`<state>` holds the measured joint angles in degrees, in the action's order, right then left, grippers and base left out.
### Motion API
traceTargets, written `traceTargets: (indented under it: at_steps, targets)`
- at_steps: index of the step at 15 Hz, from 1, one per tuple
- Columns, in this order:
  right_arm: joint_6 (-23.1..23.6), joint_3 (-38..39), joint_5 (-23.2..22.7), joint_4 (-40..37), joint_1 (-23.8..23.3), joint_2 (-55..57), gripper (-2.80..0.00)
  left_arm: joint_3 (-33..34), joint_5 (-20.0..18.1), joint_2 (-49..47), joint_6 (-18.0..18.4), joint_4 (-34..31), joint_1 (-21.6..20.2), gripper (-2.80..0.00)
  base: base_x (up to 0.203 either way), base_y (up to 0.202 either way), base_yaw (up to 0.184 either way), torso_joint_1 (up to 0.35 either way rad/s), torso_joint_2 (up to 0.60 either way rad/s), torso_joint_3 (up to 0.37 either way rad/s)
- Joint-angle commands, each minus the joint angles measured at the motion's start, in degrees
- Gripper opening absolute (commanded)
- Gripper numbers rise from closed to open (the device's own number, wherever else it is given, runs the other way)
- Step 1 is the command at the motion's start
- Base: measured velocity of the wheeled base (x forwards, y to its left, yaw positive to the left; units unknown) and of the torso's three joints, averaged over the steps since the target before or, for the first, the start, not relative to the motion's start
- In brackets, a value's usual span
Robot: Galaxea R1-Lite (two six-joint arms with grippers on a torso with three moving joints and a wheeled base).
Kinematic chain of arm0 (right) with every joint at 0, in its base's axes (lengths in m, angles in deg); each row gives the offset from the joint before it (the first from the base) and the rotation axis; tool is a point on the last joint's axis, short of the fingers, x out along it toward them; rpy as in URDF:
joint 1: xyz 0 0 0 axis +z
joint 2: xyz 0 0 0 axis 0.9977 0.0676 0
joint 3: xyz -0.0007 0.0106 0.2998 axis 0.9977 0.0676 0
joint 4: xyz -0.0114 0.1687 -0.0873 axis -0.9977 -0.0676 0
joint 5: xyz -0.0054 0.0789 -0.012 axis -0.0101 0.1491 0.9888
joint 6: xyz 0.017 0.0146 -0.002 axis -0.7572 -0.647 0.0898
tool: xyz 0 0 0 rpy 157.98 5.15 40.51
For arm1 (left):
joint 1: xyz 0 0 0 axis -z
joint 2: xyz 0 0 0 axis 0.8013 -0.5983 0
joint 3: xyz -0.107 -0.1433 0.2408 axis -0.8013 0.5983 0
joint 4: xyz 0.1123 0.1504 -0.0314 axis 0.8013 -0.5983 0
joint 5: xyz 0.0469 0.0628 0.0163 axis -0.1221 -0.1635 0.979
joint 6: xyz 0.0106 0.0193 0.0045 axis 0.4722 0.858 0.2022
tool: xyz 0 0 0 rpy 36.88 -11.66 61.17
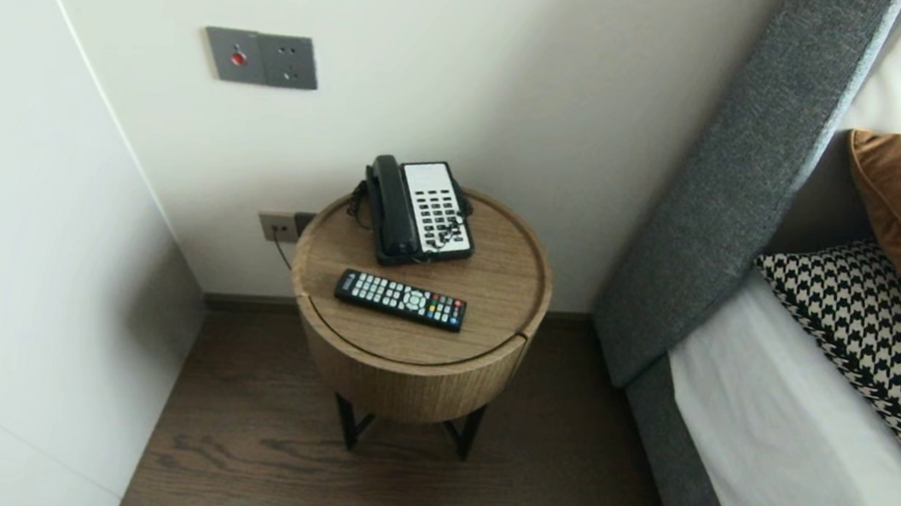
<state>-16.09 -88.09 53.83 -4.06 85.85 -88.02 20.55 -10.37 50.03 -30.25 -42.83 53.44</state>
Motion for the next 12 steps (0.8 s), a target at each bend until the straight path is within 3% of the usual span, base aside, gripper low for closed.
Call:
traceTargets:
  at_steps: [1, 3, 5, 8, 12]
  targets:
    - [0.0, 0.3, 0.0, 0.0, 0.0, -0.5, -2.8, 0.9, 0.5, 3.5, -2.7, 0.4, 0.1, -2.8, 0.0, 0.0, 0.0, 0.0, 0.0, 0.0]
    - [0.0, 0.3, 0.0, 0.0, 0.0, -0.5, -2.8, 2.1, 1.3, 3.5, -5.6, 8.2, 0.1, -2.8, 0.0, 0.0, 0.0, 0.0, 0.0, 0.0]
    - [0.0, 0.3, 0.0, 0.0, 0.0, -0.5, -2.8, 2.3, 2.2, 3.5, -4.2, 15.9, 0.1, -2.8, 0.0, 0.0, 0.0, 0.0, 0.0, 0.0]
    - [0.0, 0.3, 0.0, 0.0, 0.0, -0.5, -2.8, 2.3, 2.0, 3.4, -6.1, 11.9, 0.1, -2.8, 0.0, 0.0, 0.0, 0.0, 0.0, 0.0]
    - [0.0, 0.3, 0.0, 0.0, 0.0, -0.5, -2.8, 2.3, 1.6, 3.5, -6.6, 12.4, 0.1, -2.8, 0.0, 0.0, 0.0, 0.0, 0.0, 0.0]
